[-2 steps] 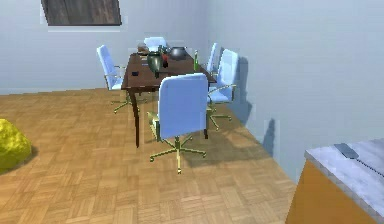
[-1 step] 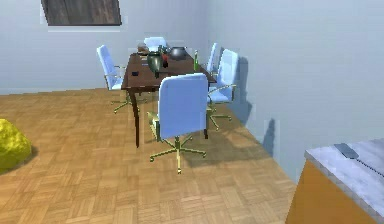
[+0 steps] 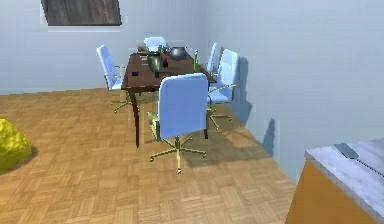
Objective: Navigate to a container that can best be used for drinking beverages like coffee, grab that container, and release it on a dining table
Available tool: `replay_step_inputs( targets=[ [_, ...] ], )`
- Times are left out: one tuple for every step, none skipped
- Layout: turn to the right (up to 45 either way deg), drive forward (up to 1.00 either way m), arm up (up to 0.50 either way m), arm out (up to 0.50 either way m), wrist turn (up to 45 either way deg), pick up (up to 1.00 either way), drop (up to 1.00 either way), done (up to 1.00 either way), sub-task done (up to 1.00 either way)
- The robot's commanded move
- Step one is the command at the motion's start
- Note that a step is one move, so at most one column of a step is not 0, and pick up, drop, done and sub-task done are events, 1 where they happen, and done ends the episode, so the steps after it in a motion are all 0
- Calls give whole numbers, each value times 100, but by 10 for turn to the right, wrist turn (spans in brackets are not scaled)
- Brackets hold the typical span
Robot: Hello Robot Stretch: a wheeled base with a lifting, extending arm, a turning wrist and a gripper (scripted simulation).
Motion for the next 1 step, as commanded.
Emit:
replay_step_inputs(
  targets=[
    [0,0,6,0,0,0,0,0,0]
  ],
)
